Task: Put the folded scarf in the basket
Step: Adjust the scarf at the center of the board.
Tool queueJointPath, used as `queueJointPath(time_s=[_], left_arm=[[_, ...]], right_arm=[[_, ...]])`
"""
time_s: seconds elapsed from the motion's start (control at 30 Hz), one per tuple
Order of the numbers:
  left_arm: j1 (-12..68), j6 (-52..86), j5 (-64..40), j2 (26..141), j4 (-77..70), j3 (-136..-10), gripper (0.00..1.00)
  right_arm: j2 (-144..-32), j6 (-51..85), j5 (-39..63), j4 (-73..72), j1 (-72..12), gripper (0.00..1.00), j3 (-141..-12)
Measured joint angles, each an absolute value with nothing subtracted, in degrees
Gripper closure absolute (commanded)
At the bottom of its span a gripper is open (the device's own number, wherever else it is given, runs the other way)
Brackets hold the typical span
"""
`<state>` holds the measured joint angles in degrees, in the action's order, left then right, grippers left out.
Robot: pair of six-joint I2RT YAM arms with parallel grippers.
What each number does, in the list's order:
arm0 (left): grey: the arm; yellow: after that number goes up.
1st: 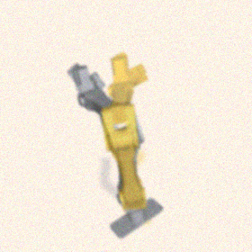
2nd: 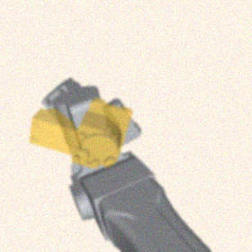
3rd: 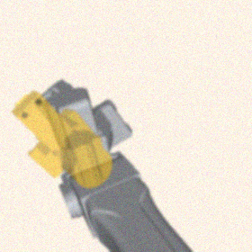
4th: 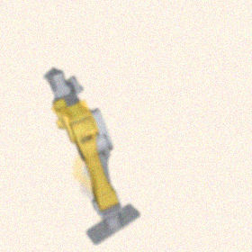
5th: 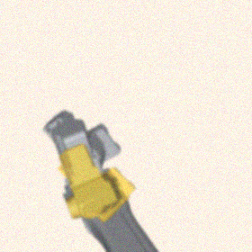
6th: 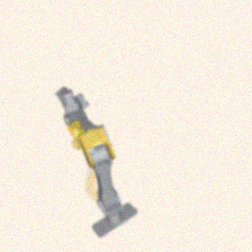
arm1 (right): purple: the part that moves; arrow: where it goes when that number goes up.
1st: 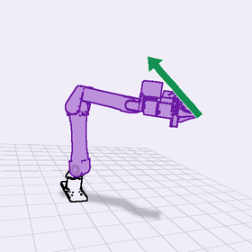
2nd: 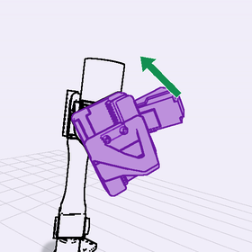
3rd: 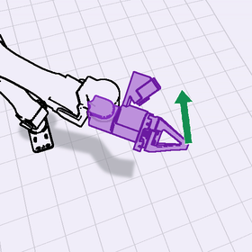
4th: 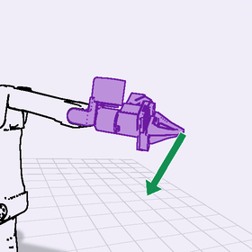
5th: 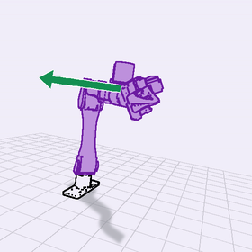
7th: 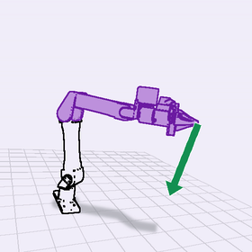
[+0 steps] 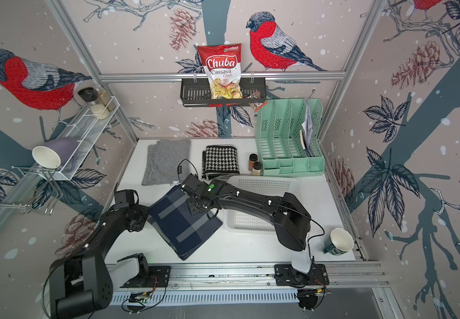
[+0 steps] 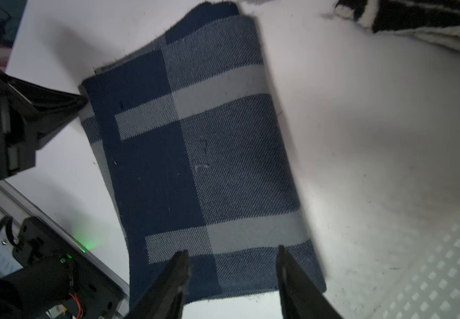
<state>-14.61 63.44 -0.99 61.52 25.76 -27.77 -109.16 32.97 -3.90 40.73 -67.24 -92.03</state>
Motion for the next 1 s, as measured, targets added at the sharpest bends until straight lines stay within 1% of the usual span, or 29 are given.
queueJointPath(time_s=[0.07, 0.17, 0.27, 0.33, 0.4, 0.47, 0.6, 0.63, 0.67, 0.7, 0.73, 0.83, 0.9, 1.0], left_arm=[[-14.61, 64.64, -0.43, 57.82, 27.79, -27.77, 1.0], [-14.61, 65.56, 0.23, 53.93, 31.55, -28.38, 0.86], [-14.63, 65.3, 1.15, 51.99, 35.16, -29.98, 0.76], [-14.63, 64.42, 1.74, 50.96, 37.15, -31.38, 0.67], [-14.63, 63.64, 2.22, 50.65, 38.52, -33.19, 0.61], [-14.63, 62.76, 2.9, 50.98, 39.46, -34.81, 0.61], [-14.63, 59.53, 2.92, 52.97, 39.18, -37.12, 0.65], [-14.63, 57.98, 2.13, 54.89, 38.35, -37.76, 0.7], [-14.63, 56.6, 1.19, 57.04, 37.71, -38.61, 0.75], [-14.63, 54.22, -0.43, 61.39, 36.51, -40.47, 0.8], [-14.33, 51.48, -1.76, 66.96, 35.77, -42.92, 0.82], [-13.21, 44.86, -4.54, 77.62, 32.6, -47.46, 0.83], [-12.75, 41.5, -5.96, 82.28, 31.0, -48.66, 0.85], [-11.79, 38.44, -7.2, 86.17, 29.63, -49.17, 0.86]], right_arm=[[-109.3, 32.23, -4.23, 41.21, -68.58, 0.41, -91.39], [-109.3, 30.76, -4.51, 41.8, -70.72, 0.4, -89.56], [-109.21, 28.93, -4.49, 42.52, -73.03, 0.39, -87.48], [-109.12, 28.29, -4.49, 42.65, -74.15, 0.39, -86.39], [-109.01, 27.75, -4.47, 42.57, -75.07, 0.39, -85.01], [-109.01, 27.18, -4.27, 42.59, -75.46, 0.39, -83.55], [-109.16, 27.2, -3.73, 42.44, -75.9, 0.39, -81.21], [-109.23, 27.2, -3.31, 42.46, -76.07, 0.39, -80.68], [-109.32, 27.22, -2.85, 42.44, -76.23, 0.39, -80.38], [-109.49, 27.22, -2.11, 42.44, -76.47, 0.4, -80.05], [-109.73, 27.22, -1.87, 42.26, -76.66, 0.39, -79.72], [-110.63, 27.22, -1.43, 42.26, -77.32, 0.39, -79.4], [-111.46, 27.22, -1.39, 42.26, -77.91, 0.39, -79.37], [-112.66, 27.4, -1.17, 42.09, -78.17, 0.4, -78.83]])
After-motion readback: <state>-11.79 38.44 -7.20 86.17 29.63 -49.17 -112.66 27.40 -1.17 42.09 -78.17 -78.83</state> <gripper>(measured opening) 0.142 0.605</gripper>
